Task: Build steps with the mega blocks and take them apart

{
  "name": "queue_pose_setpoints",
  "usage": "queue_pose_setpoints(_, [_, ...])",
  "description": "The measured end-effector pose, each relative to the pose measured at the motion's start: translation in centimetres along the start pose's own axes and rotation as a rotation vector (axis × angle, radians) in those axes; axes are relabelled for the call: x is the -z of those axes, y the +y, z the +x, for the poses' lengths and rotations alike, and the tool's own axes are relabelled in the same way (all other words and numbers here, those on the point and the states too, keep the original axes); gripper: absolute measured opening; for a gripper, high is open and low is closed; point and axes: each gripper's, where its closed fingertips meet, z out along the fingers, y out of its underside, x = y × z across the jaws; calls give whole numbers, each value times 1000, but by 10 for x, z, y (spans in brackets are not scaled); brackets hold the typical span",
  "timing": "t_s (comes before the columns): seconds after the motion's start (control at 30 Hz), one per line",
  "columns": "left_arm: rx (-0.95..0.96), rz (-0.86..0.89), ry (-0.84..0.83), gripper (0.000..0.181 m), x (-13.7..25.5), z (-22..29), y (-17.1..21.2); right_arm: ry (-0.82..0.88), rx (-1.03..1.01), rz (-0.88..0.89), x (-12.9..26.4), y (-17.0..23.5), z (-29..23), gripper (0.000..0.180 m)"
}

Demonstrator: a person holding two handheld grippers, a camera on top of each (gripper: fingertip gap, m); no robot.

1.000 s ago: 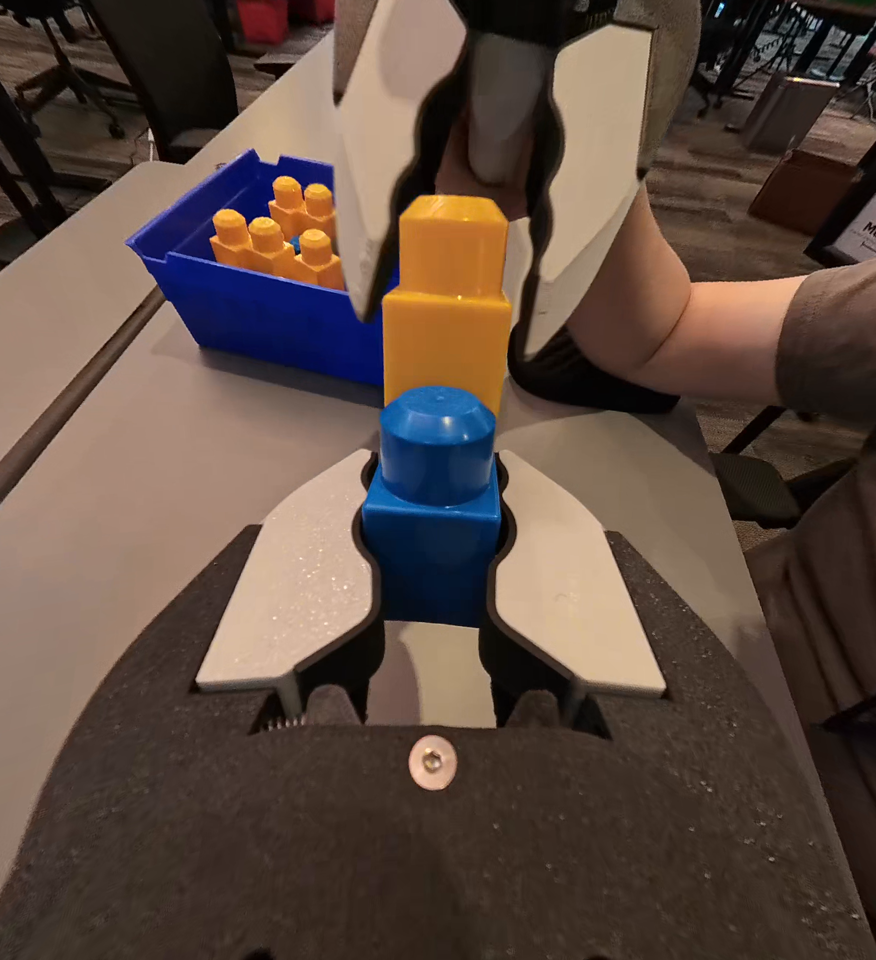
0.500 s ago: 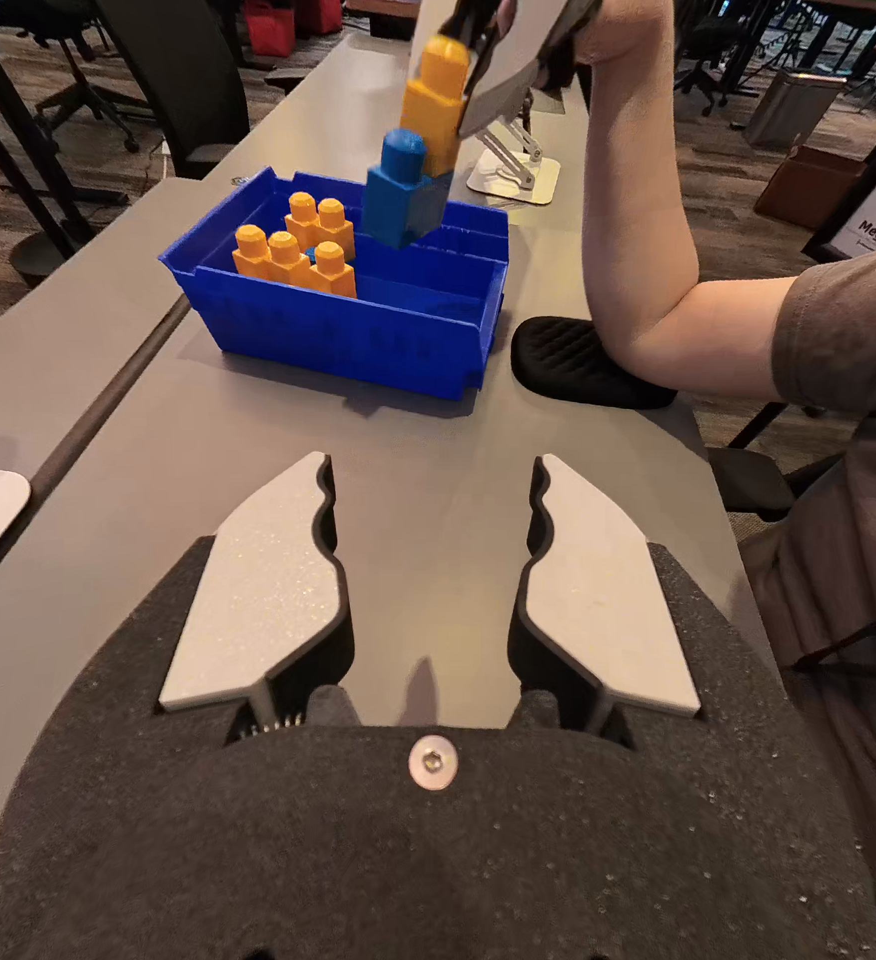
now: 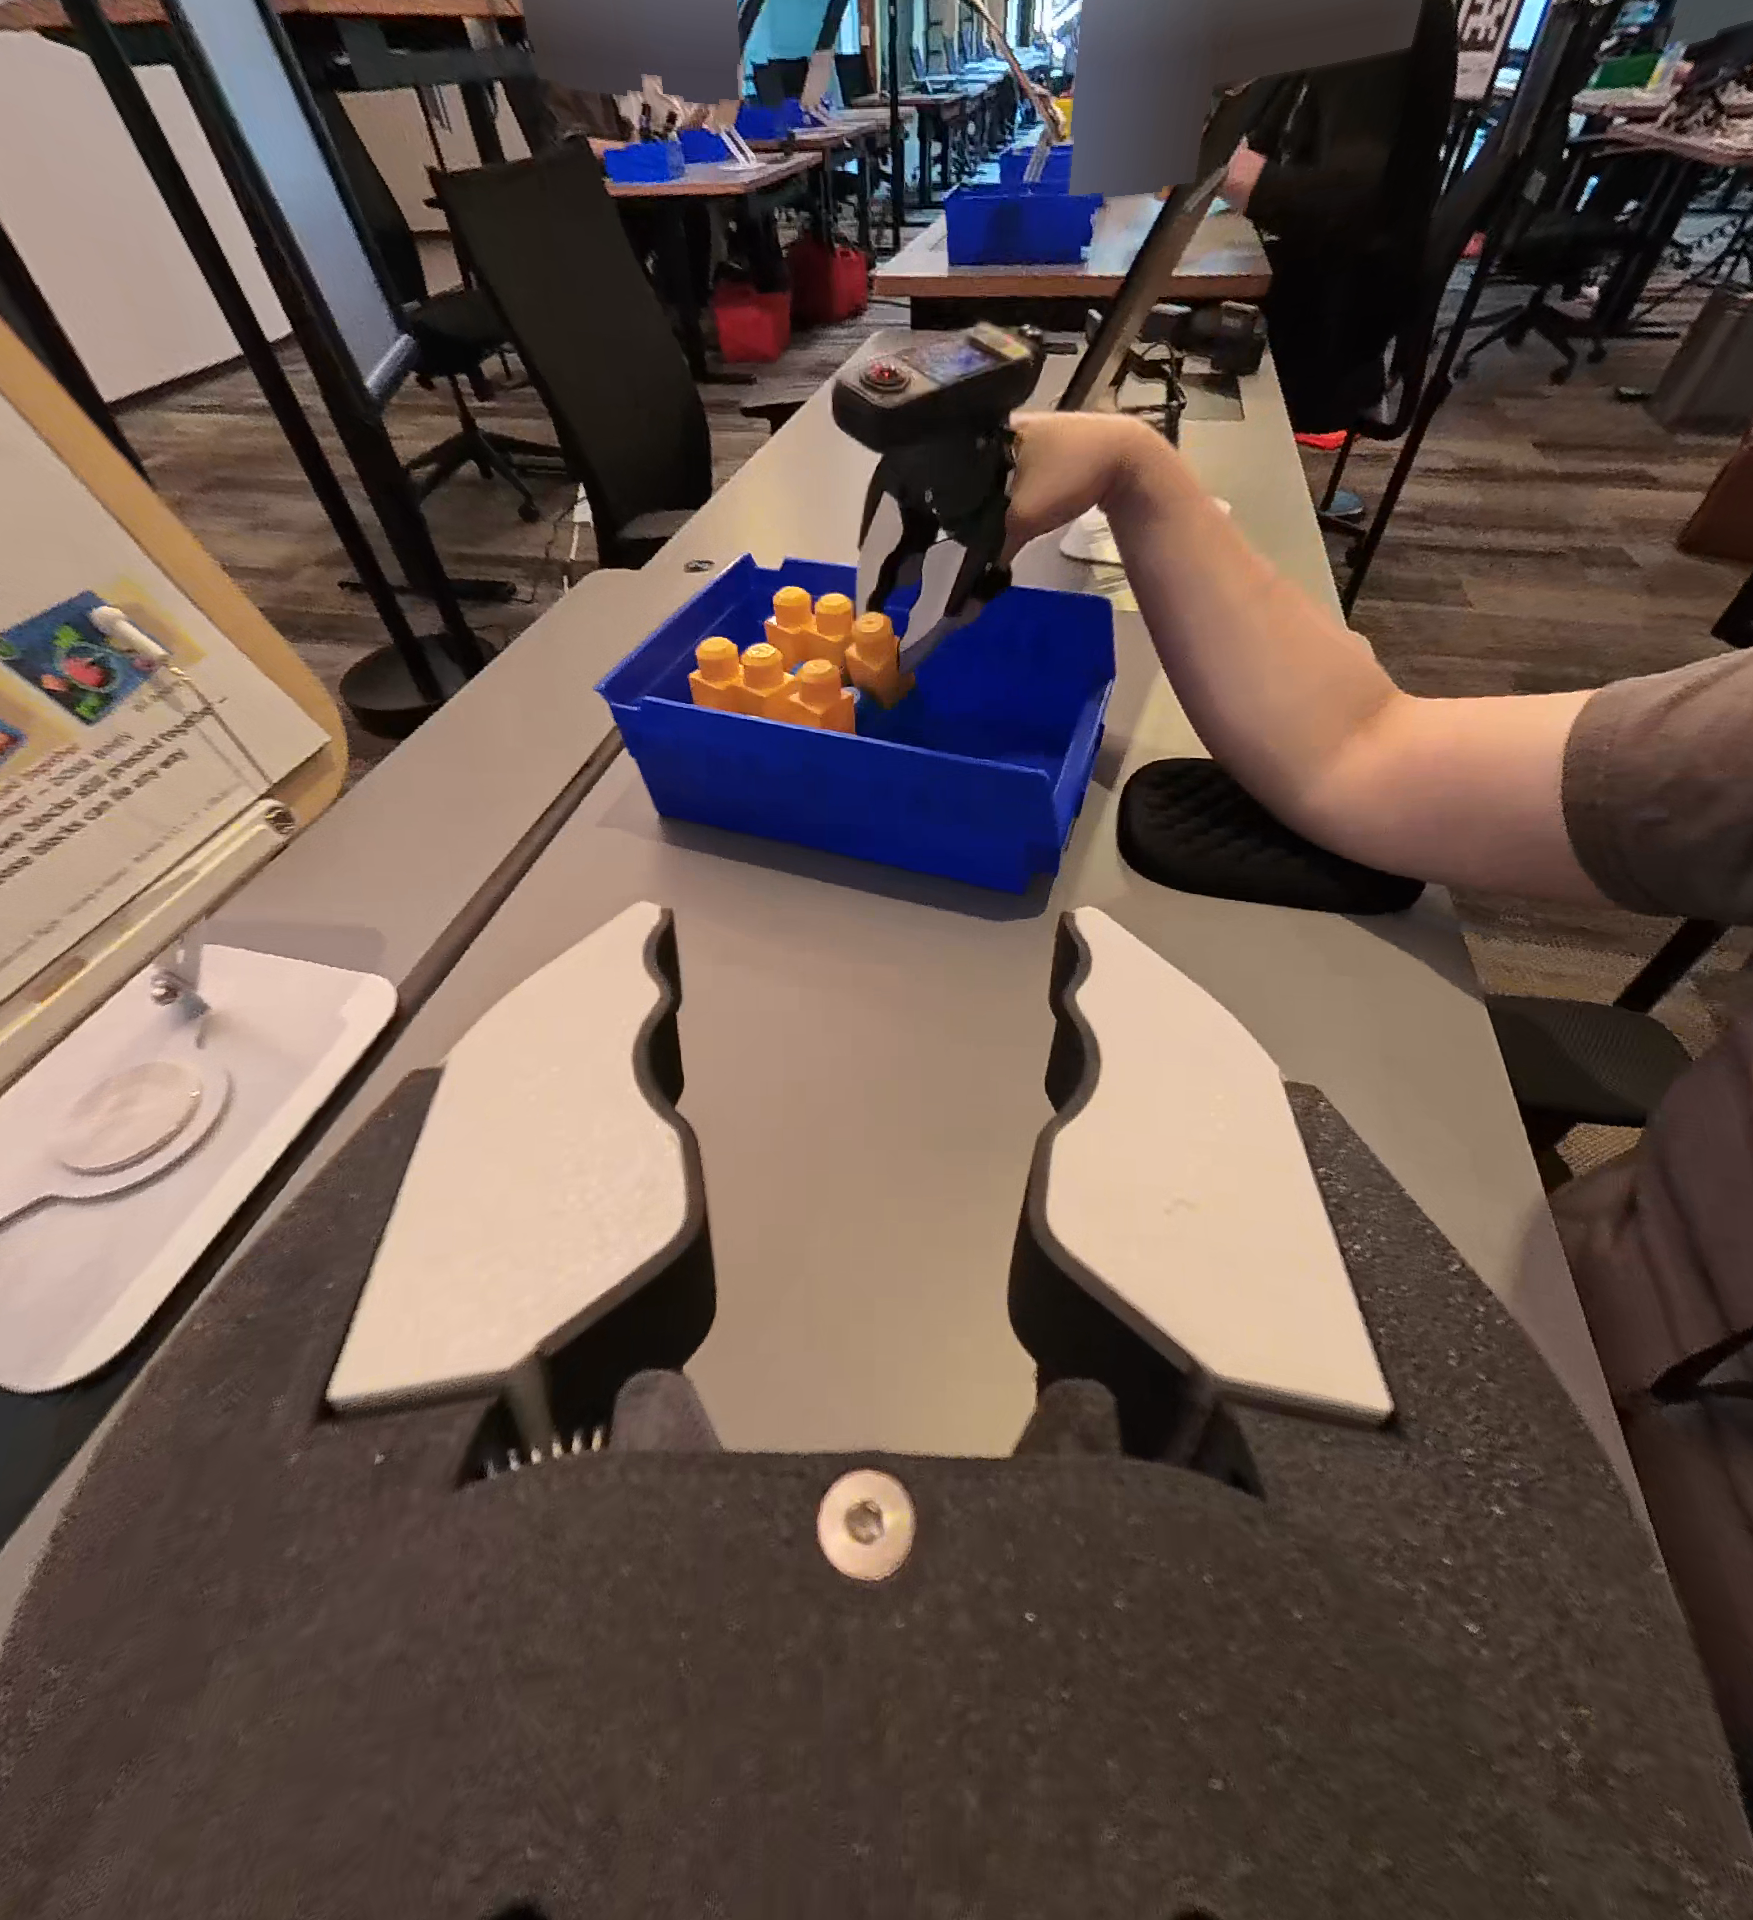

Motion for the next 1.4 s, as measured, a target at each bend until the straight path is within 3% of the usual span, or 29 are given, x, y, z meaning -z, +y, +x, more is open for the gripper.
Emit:
queue_pose_setpoints(0.23, [-12, 1, -184, 70, 55, -26, -6, 62, -52, -79, -6, 22, 14, 37])
queue_pose_setpoints(0.4, [-10, -108, -536, 63, 125, -69, 14, 96, -76, -10, 9, 14, 18, 42])
queue_pose_setpoints(0.5, [35, -175, -731, 54, 166, -91, 30, 140, -73, 84, 32, -3, 18, 44])
queue_pose_setpoints(0.67, [74, -307, -900, 46, 203, -121, 68, 316, -9, 299, 84, -48, 22, 46])
queue_pose_setpoints(0.8, [109, -484, -1069, 58, 222, -164, 116, 345, 64, 467, 108, -87, 8, 46])
queue_pose_setpoints(0.93, [-25, -714, -1123, 62, 219, -198, 165, 304, 110, 461, 100, -97, -3, 46])
queue_pose_setpoints(1.03, [-23, -869, -1089, 63, 216, -207, 204, 301, 127, 407, 87, -94, -2, 46])
queue_pose_setpoints(1.4, [157, -901, -940, 62, 208, -193, 235, 230, 154, 317, 56, -97, -7, 46])
